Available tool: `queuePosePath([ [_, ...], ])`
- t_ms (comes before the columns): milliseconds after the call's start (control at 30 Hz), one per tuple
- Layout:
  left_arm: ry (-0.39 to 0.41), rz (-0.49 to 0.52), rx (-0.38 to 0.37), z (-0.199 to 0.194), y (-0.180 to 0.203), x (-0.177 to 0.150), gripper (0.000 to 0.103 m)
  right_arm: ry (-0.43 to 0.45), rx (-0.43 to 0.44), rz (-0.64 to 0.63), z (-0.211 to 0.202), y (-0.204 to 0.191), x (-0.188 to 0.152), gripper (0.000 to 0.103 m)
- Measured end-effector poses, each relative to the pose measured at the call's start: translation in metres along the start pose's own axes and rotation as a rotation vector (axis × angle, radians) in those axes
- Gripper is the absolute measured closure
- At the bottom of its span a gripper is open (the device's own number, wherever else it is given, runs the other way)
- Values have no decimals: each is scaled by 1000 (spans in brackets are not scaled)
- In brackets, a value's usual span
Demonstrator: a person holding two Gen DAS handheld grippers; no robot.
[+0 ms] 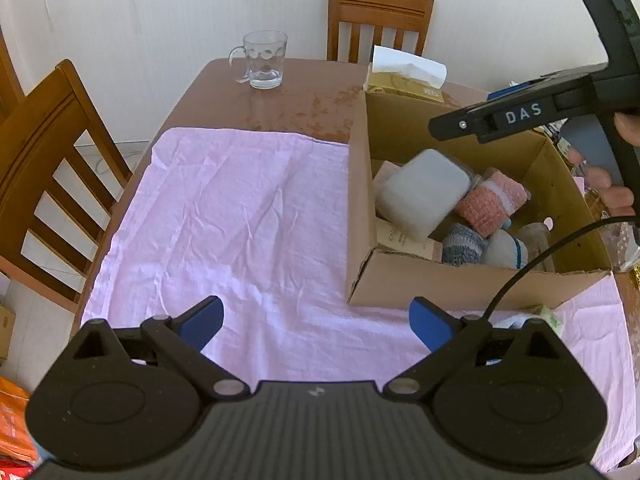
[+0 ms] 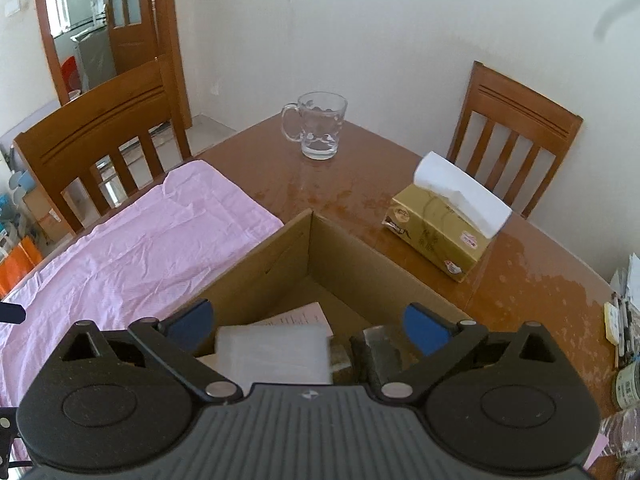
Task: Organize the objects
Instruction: 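Carry the translucent box and KASI box into the cardboard box and open both grippers, then withdraw both grippers from the box toward the remaining items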
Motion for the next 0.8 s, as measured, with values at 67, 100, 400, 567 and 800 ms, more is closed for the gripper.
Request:
queuePosePath([
  [67,0,2,-4,0,0,-1,4,-3,-7,9,-4,2,-3,0],
  [100,-1,5,-8,1,0,-1,4,-1,-7,14,-7,3,-6,0],
  [400,-4,54,5,7,2,-5,4,5,-49,66,-39,7,-35,0],
  [567,-10,69,-31,7,4,-8,4,1,-81,112,-56,5,-55,0],
  [800,1,99,-56,8,3,-17,4,-3,-149,178,-81,-5,-89,0],
])
Point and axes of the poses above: each gripper's, at about its wrist camera, not at the fingertips, and z roughly the way its jaws point, y to its right, x to its top, the point moved 7 cm from there along z, roughly the way its jaws point, and after that the axes turned 1 degree about -x, right-handed, at the moved point
